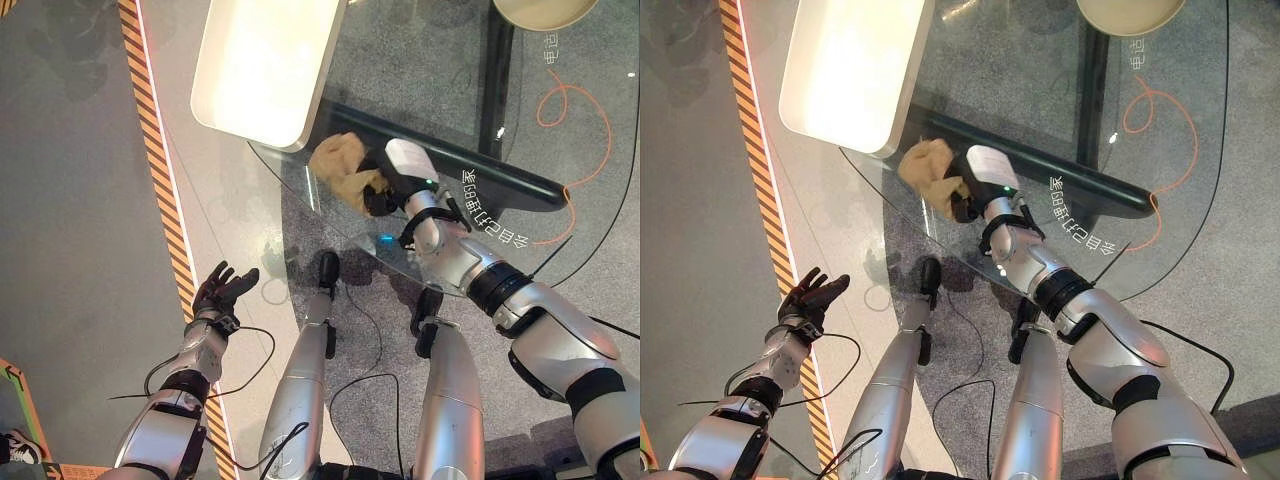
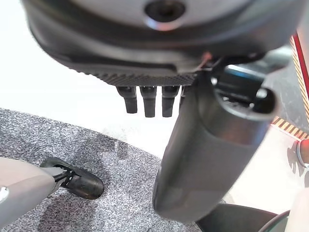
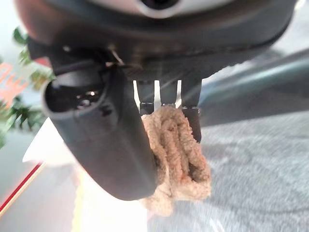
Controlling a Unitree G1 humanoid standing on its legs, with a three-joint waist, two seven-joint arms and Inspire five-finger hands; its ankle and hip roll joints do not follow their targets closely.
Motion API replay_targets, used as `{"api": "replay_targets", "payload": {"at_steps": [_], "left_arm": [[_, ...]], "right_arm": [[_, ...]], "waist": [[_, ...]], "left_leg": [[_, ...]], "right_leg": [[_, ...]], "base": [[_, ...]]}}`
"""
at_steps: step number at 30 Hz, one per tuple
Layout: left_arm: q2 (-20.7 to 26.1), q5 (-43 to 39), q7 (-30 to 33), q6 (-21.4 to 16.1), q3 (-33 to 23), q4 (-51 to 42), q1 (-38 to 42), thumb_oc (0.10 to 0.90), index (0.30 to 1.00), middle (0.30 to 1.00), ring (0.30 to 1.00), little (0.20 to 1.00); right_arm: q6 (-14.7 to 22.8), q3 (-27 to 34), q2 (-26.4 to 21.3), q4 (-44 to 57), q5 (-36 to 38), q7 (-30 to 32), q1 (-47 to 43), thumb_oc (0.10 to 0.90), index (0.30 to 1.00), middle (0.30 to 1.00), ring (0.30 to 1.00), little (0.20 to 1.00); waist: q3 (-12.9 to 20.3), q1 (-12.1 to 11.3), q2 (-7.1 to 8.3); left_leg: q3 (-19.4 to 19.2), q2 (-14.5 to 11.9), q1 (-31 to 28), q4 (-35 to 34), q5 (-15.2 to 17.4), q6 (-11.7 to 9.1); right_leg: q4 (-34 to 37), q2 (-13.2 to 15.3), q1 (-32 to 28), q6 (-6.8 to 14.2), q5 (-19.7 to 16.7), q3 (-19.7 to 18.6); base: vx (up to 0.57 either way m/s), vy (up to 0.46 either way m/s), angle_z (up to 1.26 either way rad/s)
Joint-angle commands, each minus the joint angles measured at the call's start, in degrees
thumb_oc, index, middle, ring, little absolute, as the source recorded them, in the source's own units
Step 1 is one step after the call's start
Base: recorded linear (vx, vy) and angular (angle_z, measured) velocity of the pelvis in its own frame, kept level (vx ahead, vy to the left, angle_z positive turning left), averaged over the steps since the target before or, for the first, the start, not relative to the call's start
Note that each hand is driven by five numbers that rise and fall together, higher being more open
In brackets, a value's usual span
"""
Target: Wipe the table with a cloth and put it in the basket.
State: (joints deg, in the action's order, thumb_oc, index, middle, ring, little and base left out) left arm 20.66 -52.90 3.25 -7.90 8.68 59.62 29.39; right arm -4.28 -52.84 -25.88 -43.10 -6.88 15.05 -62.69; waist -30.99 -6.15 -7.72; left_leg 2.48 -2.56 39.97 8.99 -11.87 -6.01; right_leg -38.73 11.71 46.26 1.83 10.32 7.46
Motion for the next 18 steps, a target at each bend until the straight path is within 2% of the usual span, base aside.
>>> {"api": "replay_targets", "payload": {"at_steps": [1, 7, 11, 15, 18], "left_arm": [[1.96, 1.20, 0.93, -1.69, 2.23, 1.87, 1.68, 0.800, 0.900, 0.900, 0.900, 0.900], [2.39, 1.08, 0.34, -1.81, 2.13, 3.30, 2.41, 0.800, 0.900, 0.900, 0.900, 0.900], [2.54, 1.04, 0.50, -1.74, 2.14, 3.40, 2.60, 0.800, 0.900, 0.900, 0.900, 0.900], [3.01, 0.58, -0.06, -1.70, 2.40, 4.16, 3.23, 0.800, 0.900, 0.900, 0.900, 0.900], [3.13, 0.29, -0.46, -1.82, 2.46, 4.73, 3.49, 0.800, 0.900, 0.900, 0.900, 0.900]], "right_arm": [[7.13, 0.25, 3.23, 7.09, -1.52, -0.06, -6.50, 0.100, 0.300, 0.300, 0.300, 0.200], [8.44, -0.58, 3.41, 6.65, -2.08, -0.85, -6.14, 0.100, 0.300, 0.300, 0.300, 0.200], [7.85, -0.59, 3.24, 6.68, -2.98, -0.21, -6.03, 0.100, 0.300, 0.300, 0.300, 0.200], [3.52, 0.56, 2.88, 4.29, -3.89, 8.32, -6.06, 0.100, 0.300, 0.300, 0.300, 0.200], [2.09, 1.89, 2.63, 2.57, -3.74, 12.99, -6.23, 0.100, 0.300, 0.300, 0.300, 0.200]], "waist": [[1.20, -0.40, -0.71], [1.20, -0.35, -0.43], [1.20, -0.32, -0.36], [1.20, -0.32, -0.39], [1.20, -0.24, -0.44]], "left_leg": [[-2.80, 4.18, 0.19, 8.84, 9.31, 3.00], [-2.77, 4.02, 0.33, 8.87, 9.17, 2.99], [-2.71, 4.00, 0.43, 9.00, 9.17, 2.94], [-2.76, 3.88, 0.31, 8.81, 9.10, 3.05], [-2.81, 3.79, 0.30, 8.82, 9.20, 3.07]], "right_leg": [[15.48, -0.99, -4.65, 1.51, -7.69, 1.31], [15.55, -1.03, -4.56, 1.65, -7.88, 1.32], [15.53, -0.93, -4.52, 1.74, -7.93, 1.28], [15.65, -0.84, -4.64, 1.84, -8.17, 1.40], [15.73, -0.82, -4.67, 1.90, -8.21, 1.44]], "base": [[0.00, 0.000, 0.00], [0.00, 0.000, 0.00], [0.00, 0.000, 0.00], [0.00, 0.000, 0.00], [0.00, 0.000, 0.00]]}}
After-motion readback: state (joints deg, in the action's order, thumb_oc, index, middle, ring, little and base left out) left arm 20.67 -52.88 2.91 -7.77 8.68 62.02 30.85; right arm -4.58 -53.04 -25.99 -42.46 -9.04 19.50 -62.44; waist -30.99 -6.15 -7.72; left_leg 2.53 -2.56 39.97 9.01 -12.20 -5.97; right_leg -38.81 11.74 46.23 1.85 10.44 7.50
